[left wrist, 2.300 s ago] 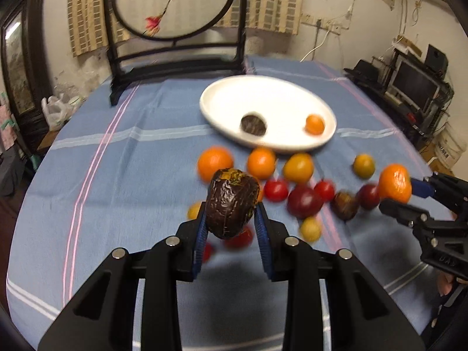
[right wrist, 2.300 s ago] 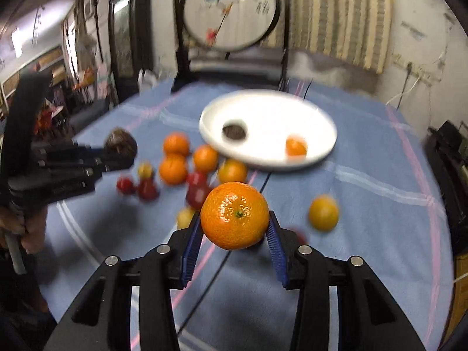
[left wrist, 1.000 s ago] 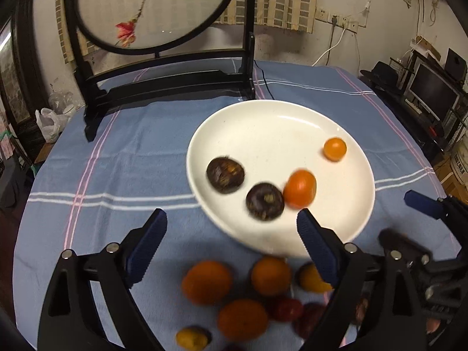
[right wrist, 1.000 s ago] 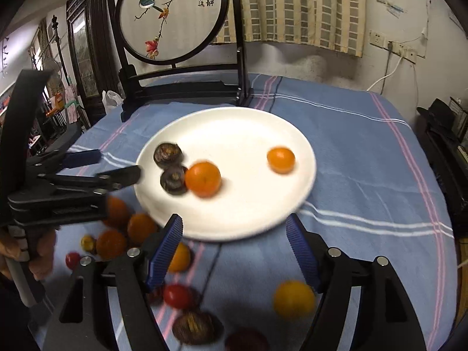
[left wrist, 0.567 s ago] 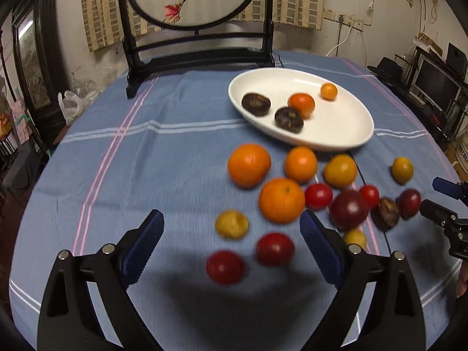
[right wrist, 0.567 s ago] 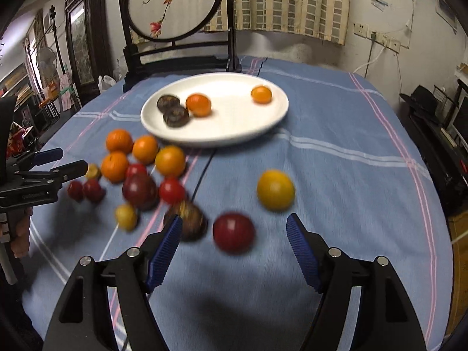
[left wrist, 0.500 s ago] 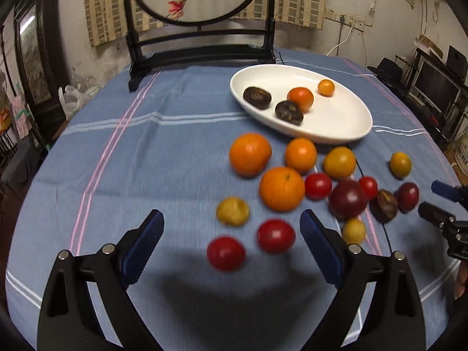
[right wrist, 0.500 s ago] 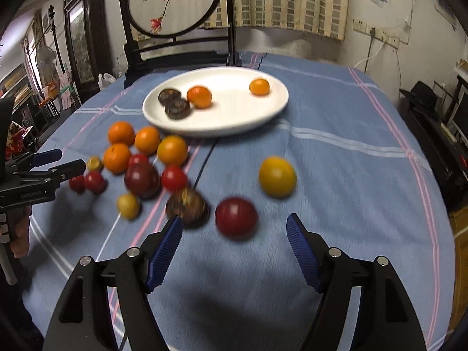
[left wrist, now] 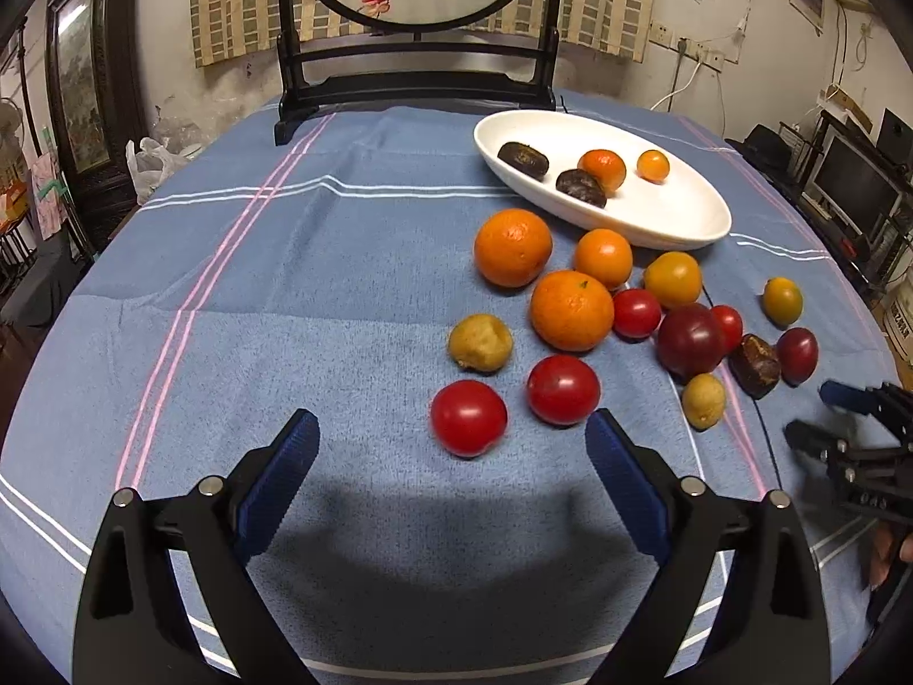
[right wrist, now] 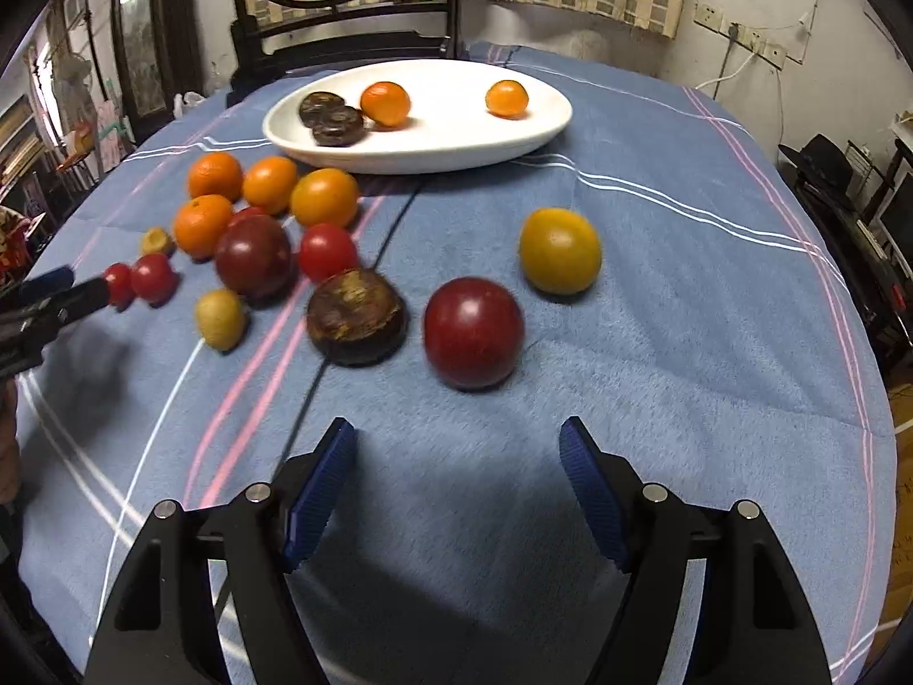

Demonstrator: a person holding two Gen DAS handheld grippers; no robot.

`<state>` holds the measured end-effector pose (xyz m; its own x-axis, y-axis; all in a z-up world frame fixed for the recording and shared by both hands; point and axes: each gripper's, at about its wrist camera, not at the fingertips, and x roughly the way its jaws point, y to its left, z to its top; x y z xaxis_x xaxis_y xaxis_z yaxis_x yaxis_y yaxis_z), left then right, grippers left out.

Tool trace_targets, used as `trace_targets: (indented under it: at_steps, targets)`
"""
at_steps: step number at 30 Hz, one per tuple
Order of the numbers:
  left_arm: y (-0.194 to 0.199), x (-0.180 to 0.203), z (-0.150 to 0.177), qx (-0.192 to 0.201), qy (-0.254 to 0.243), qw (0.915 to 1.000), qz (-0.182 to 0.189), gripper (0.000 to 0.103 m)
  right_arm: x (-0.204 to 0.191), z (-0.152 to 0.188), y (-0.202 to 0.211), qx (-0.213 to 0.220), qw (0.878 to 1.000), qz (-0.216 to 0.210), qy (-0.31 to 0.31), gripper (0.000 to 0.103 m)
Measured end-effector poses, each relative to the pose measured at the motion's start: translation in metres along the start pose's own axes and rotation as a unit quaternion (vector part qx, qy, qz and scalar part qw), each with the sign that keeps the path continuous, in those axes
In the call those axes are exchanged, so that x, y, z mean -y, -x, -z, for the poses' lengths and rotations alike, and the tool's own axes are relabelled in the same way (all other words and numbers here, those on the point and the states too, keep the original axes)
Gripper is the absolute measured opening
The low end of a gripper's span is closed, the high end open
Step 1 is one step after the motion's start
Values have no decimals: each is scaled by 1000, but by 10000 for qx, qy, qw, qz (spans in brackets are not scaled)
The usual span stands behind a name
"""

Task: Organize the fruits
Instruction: 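Grasp the dark red plum with the right tool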

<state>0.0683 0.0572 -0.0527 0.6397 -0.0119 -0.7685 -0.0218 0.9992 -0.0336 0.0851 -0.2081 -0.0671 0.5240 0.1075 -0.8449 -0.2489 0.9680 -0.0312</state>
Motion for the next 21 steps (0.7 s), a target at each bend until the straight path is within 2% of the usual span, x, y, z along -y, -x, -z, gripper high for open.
trace_targets:
  at_steps: [6,11,12,13,14,15,21]
  targets:
    - [-9,-2,2,-177,55,9996,210,93,7,-17,-11,-11,9998,162,-111,75]
    - [-15,0,4,-333,58,9989,317,93,2,-29,-18,72,9996,259,73,74]
    - [-15,1,4,-334,44,9989,313,93,1,-30,-19,91,9997,208,86,65]
    - [-16,1,4,-340,31,9989,310,93,1,-31,-19,108,9999,87,75,48]
    - [-16,2,4,-348,28,9989,308,93,1,-32,-19,139,9999,-20,32,41]
    - [-16,2,4,-360,34,9989,301,93,1,-31,-18,188,9998,-20,3,38]
    - [-19,-1,4,-428,101,9988,236,93,7,-23,-13,326,9989,-239,-247,38]
